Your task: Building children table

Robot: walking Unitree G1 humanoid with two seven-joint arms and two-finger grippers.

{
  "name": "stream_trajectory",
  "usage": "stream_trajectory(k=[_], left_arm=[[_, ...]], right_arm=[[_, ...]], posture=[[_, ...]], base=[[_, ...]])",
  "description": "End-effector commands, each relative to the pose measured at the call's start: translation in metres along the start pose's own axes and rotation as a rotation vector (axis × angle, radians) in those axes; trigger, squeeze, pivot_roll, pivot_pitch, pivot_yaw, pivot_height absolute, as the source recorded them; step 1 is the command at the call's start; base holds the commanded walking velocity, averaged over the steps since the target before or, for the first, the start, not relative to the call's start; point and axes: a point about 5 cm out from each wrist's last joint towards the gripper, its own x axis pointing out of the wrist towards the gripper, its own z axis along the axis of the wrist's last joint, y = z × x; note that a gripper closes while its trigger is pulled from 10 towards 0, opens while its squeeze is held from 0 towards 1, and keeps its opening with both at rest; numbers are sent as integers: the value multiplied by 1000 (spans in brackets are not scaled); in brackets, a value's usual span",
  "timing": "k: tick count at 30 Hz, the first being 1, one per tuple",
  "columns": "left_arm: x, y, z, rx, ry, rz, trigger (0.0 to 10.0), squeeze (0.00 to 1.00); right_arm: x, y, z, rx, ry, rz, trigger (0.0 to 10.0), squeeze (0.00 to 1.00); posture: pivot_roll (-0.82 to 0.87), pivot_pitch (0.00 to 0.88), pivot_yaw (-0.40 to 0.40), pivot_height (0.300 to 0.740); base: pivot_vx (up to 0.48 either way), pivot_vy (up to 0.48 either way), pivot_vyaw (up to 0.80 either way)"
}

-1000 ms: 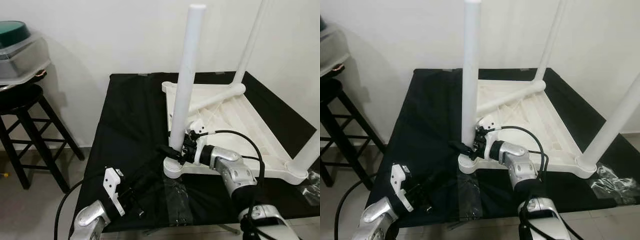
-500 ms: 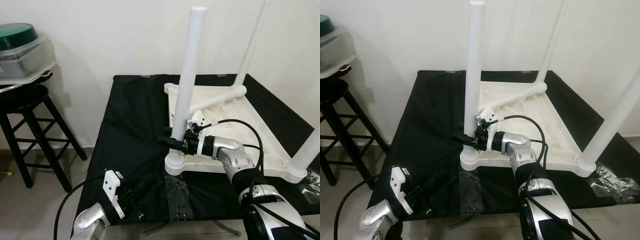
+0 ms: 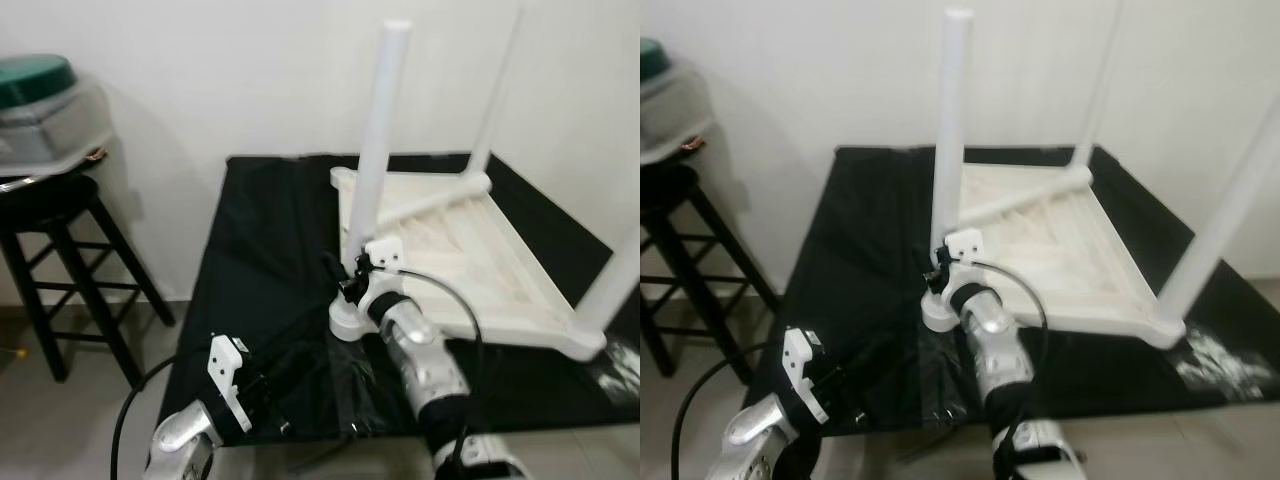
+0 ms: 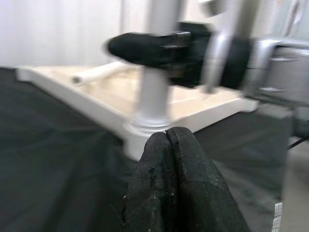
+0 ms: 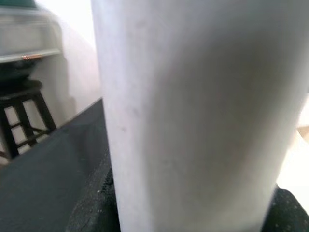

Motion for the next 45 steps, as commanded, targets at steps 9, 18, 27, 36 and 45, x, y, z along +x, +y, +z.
stream_trajectory(k=[9,18,27,36,45], left_arm=[[4,3,1,4,-2,-2,10000,0],[6,1,0,-5,-1,-10,10000,0],[8,-1,-2,-8,-2,-12,10000,0],[7,-1,-3,-7,-1,-10,10000,0],[7,-1,-2,-9,-1,-8,10000,0]], right_arm=[[-14,16,-45,-4,217,132,0,0],[-8,23,-6,93,76,480,10000,1000],[8,-9,32,-74,71,956,10000,0],[16,-13,42,-82,83,986,10000,0],[6,-22,28,-49,112,963,0,0]], posture=[[50,0,-8,740],[64,0,-15,740],[89,0,-36,740],[101,0,-43,740],[97,0,-41,740]], base=[[0,0,0],[0,0,0],[0,0,0],[0,0,0],[0,0,0]])
